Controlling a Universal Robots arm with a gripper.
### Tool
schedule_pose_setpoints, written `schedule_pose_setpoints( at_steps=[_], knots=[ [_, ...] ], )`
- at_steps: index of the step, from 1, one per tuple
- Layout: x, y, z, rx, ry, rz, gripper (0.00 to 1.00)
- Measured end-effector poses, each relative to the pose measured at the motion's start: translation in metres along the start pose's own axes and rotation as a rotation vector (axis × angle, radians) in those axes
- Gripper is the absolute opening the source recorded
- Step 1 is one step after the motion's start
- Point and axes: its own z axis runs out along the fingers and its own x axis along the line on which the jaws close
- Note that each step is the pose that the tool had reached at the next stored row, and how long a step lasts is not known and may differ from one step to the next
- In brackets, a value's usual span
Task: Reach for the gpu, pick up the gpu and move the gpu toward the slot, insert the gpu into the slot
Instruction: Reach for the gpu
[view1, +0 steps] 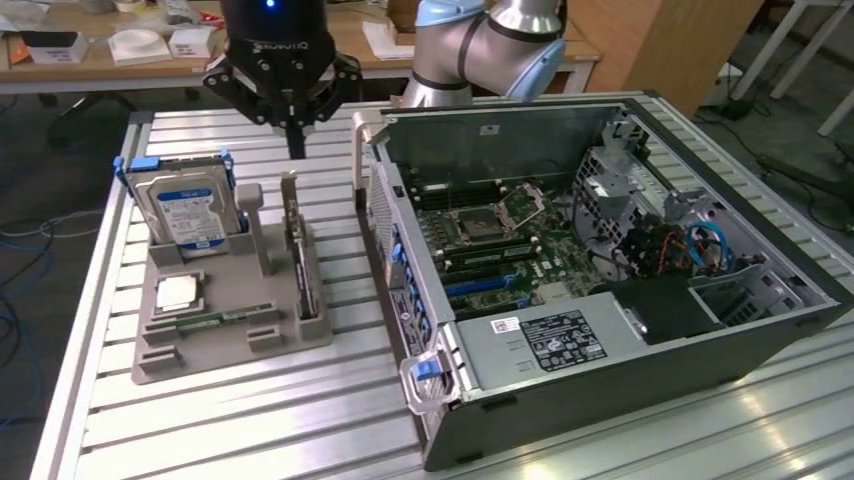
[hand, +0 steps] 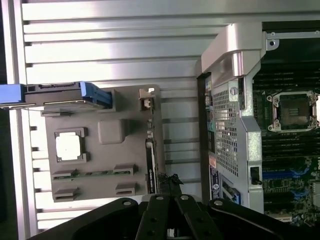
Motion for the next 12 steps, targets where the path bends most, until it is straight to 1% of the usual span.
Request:
schedule_pose_setpoints(
  at_steps=[8,12],
  knots=[
    [0.018,-0.0014,-0.0004,0.0,0.0,0.0,0.1],
    [0.024,-0.0018,-0.0005,0.0,0.0,0.0,0.1]
  ],
)
